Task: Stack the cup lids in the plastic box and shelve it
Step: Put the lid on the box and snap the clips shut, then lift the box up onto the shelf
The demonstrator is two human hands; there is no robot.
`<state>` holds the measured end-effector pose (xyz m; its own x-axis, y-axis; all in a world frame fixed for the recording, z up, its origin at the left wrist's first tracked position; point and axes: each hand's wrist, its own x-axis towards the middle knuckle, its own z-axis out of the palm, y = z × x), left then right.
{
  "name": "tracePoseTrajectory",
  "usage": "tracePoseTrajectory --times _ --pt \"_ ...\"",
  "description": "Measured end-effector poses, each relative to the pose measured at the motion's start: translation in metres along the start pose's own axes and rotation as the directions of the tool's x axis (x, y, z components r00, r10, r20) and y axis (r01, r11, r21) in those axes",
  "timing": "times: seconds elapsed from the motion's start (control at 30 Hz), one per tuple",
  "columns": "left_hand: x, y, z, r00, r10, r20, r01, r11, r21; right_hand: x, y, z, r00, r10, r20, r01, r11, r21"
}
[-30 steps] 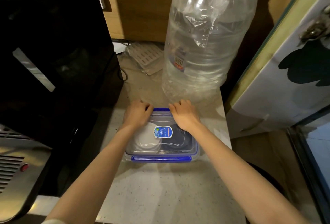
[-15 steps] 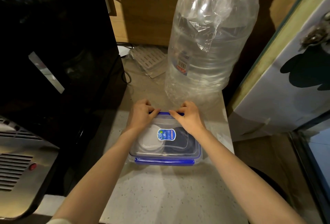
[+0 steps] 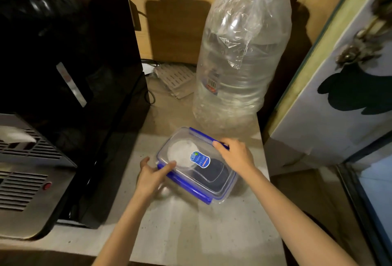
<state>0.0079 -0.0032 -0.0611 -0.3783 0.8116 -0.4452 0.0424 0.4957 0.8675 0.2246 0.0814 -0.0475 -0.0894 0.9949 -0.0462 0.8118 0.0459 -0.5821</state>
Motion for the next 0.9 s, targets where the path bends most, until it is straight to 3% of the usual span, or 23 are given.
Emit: tracePoseTrajectory --times 0.1,0.2,0.37,0.5,0.6,0.7,0.9 --pt "-0.024 -0.010 0.005 0.979 0.155 0.131 -0.131 0.975 -0.179 -0.017 0.001 0.000 0.993 0.089 -0.077 -0.092 0.995 -0.030" --pt "-0.038 -0.017 0.012 0.903 0.280 0.325 -0.223 0.954 -0.200 -0.031 0.004 0.004 0.987 0.125 -0.105 -0.125 0.992 0.007" --pt "-0.053 -0.002 0.014 0.801 0.408 0.438 -0.382 0.912 -0.151 -0.046 0.008 -0.008 0.980 0.188 -0.062 -0.162 0.943 0.292" --pt "-0.060 0.039 0.005 0.674 0.509 0.536 -0.582 0.812 -0.039 -0.045 -0.019 -0.061 0.976 0.172 -0.131 -0.074 0.834 0.547" --pt "-0.079 0.093 -0.001 0.632 0.632 0.449 -0.701 0.713 -0.016 -0.049 -0.052 -0.121 0.976 0.102 -0.191 0.052 0.746 0.664" --pt "-0.102 0.153 -0.010 0.558 0.762 0.328 -0.781 0.616 -0.104 -0.059 -0.091 -0.182 0.960 -0.014 -0.279 0.214 0.680 0.702" --pt "-0.151 0.275 -0.028 0.365 0.918 0.154 -0.841 0.396 -0.368 -0.086 -0.165 -0.287 0.777 -0.234 -0.584 0.595 0.574 0.562"
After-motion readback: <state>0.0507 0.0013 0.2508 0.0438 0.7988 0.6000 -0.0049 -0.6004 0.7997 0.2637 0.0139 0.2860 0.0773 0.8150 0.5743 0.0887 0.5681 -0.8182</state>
